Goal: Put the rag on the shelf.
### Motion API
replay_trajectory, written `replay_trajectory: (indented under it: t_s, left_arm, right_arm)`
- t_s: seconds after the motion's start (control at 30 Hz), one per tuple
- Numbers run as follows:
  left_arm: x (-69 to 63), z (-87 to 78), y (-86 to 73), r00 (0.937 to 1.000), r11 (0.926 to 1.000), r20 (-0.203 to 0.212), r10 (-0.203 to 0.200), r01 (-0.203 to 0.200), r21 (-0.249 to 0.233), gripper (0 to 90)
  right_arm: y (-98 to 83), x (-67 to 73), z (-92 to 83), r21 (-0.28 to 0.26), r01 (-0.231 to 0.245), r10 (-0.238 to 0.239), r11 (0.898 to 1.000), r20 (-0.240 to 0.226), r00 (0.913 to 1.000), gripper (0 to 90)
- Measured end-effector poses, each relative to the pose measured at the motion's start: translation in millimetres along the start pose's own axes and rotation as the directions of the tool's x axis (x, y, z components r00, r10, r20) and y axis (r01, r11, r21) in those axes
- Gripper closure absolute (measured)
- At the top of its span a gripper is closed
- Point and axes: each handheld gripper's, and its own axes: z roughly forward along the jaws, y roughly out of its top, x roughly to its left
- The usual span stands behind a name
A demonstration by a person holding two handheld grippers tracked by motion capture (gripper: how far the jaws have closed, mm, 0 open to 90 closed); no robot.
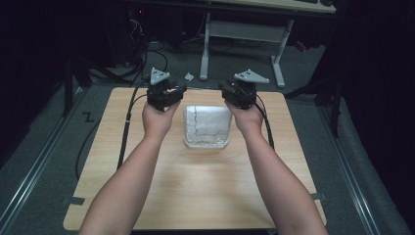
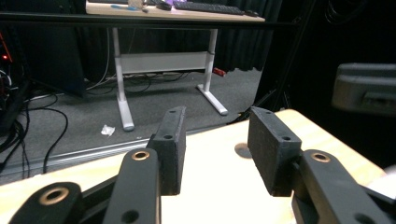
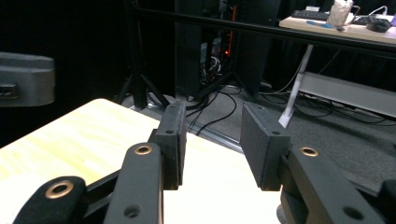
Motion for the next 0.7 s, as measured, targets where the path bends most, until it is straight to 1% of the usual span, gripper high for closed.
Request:
replay_trajectory:
  t_s: [0.03,0.07,0.1,0.17,0.2,0.23,0.27,0.3,0.33,0.37,0.4,0.5,0.53,0.57,0.6,0.63,0.67,0.7]
  left_arm:
    - [-0.8,-11.8,-8.0,0.9998,0.9998,-0.006,0.017,-0.017,-0.007,55.8]
    - [-0.8,-11.8,-8.0,0.9998,0.9998,-0.006,0.017,-0.017,-0.007,55.9]
    - [0.3,-22.7,-16.3,0.9998,0.9998,-0.007,0.018,-0.018,-0.003,55.8]
    - [1.6,-33.6,-25.2,0.9999,0.9998,-0.002,0.017,-0.017,-0.005,55.4]
    - [1.6,-33.6,-25.2,0.9999,0.9998,-0.002,0.017,-0.017,-0.005,55.1]
    - [2.5,-45.4,-34.1,0.9998,0.9998,0.005,0.022,-0.022,-0.001,55.0]
    - [2.5,-45.4,-34.1,0.9998,0.9998,0.005,0.022,-0.022,-0.001,55.0]
    - [1.8,-57.0,-43.7,0.9991,0.9991,0.009,0.043,-0.042,-0.002,54.9]
    - [1.8,-57.0,-43.7,0.9991,0.9991,0.009,0.043,-0.042,-0.002,54.6]
    - [1.7,-68.2,-53.8,0.9986,0.9987,0.019,0.050,-0.050,0.001,54.2]
    - [1.9,-73.7,-59.3,0.9984,0.9986,0.023,0.052,-0.052,0.002,54.1]
    - [2.4,-89.0,-77.7,0.9970,0.9971,0.021,0.075,-0.075,0.014,53.4]
    - [2.4,-89.0,-77.7,0.9970,0.9971,0.021,0.075,-0.075,0.014,53.2]
    - [4.0,-97.1,-91.1,0.9972,0.9971,0.027,0.070,-0.070,0.030,52.9]
    - [4.0,-97.1,-91.1,0.9972,0.9971,0.027,0.070,-0.070,0.030,52.6]
    - [4.9,-100.6,-98.2,0.9974,0.9971,0.032,0.064,-0.065,0.038,52.6]
    - [5.6,-104.6,-107.1,0.9976,0.9967,0.036,0.059,-0.061,0.054,52.0]
    - [6.1,-109.6,-119.7,0.9976,0.9952,0.049,0.048,-0.052,0.082,51.0]
  right_arm:
    - [-2.6,1.4,-9.1,-0.002,0.009,-0.009,1.000,0.008,0.9999,61.2]
    - [-2.6,1.4,-9.1,-0.002,0.009,-0.009,1.000,0.008,0.9999,61.2]
    - [-5.6,2.6,-18.3,-0.003,0.024,-0.024,1.000,0.015,0.9996,60.8]
    - [-9.5,3.0,-28.4,-0.013,0.036,-0.036,0.999,0.018,0.9992,60.5]
    - [-11.8,3.1,-33.6,-0.015,0.033,-0.033,0.999,0.020,0.9993,60.4]
    - [-14.4,2.9,-38.9,-0.019,0.032,-0.032,0.999,0.023,0.9992,60.2]
    - [-17.2,2.8,-44.0,-0.022,0.032,-0.032,0.999,0.025,0.9992,59.7]
    - [-20.0,2.3,-49.1,-0.025,0.036,-0.036,0.999,0.027,0.9990,59.2]
    - [-20.0,2.3,-49.1,-0.025,0.036,-0.036,0.999,0.027,0.9990,59.2]
    - [-26.8,2.1,-59.8,-0.025,0.041,-0.040,0.999,0.034,0.9986,59.0]
    - [-30.7,2.0,-65.3,-0.029,0.050,-0.049,0.998,0.037,0.9981,58.9]
    - [-42.5,2.1,-79.4,-0.021,0.068,-0.067,0.998,0.037,0.9971,58.0]
    - [-46.4,2.8,-83.3,-0.014,0.068,-0.067,0.998,0.038,0.9970,58.0]
    - [-50.4,3.0,-86.8,-0.014,0.075,-0.074,0.997,0.036,0.9966,57.9]
    - [-53.7,3.7,-89.9,0.000,0.077,-0.077,0.997,0.032,0.9965,56.7]
    - [-53.7,3.7,-89.9,0.000,0.077,-0.077,0.997,0.032,0.9965,56.7]
    - [-57.4,4.9,-92.6,0.011,0.079,-0.079,0.997,0.028,0.9965,56.5]
    - [-66.0,7.8,-98.0,0.027,0.090,-0.091,0.996,0.021,0.9956,55.5]
